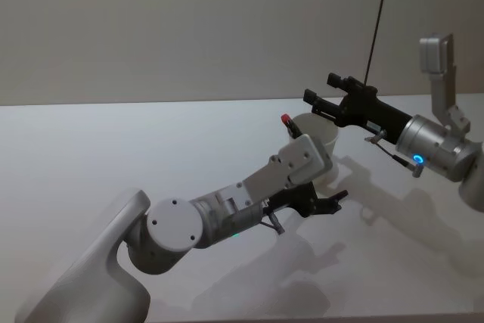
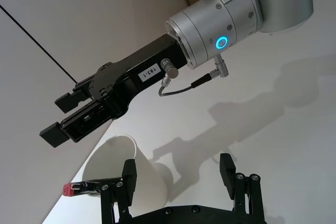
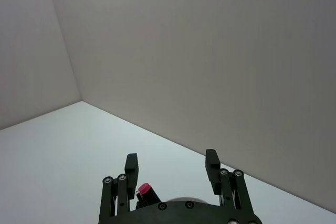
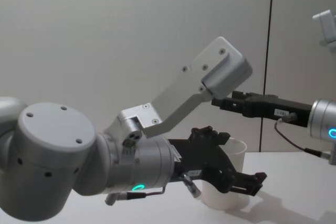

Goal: Place the pen into the pen holder.

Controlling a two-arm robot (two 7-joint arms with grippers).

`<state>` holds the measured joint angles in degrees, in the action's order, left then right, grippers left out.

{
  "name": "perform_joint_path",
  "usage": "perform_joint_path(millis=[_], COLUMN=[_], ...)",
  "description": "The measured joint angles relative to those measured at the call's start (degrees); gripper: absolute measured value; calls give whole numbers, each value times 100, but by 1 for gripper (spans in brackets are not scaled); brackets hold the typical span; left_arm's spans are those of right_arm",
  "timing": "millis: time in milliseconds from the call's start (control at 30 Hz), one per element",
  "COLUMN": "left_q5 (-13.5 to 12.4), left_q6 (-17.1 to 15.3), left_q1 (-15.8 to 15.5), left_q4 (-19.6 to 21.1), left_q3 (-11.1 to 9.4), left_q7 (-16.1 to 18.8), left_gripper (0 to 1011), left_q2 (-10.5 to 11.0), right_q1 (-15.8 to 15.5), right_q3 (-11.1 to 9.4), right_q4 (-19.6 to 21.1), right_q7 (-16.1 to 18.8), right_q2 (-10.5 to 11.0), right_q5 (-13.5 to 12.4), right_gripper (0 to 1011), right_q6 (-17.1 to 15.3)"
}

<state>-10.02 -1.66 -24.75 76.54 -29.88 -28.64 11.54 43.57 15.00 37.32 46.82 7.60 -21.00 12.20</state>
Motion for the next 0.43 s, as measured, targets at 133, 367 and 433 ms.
perform_joint_path(millis=[133,367,433], left_q5=[0,0,0], left_q6=[0,0,0], left_q1=[0,0,0], left_q4=[0,0,0], left_q3=[0,0,0], left_q7=[0,0,0], left_gripper=[1004,1004,1004], left_q2=[0,0,0], right_q1=[-4,-12,-14], right_q3=[-7,-14,-15], right_q4=[16,35,38], right_q7=[1,4,4], right_q2=[6,13,13], right_q5=[-15,-35,-38], right_gripper=[882,1002,1002], right_q6=[-6,-15,-17])
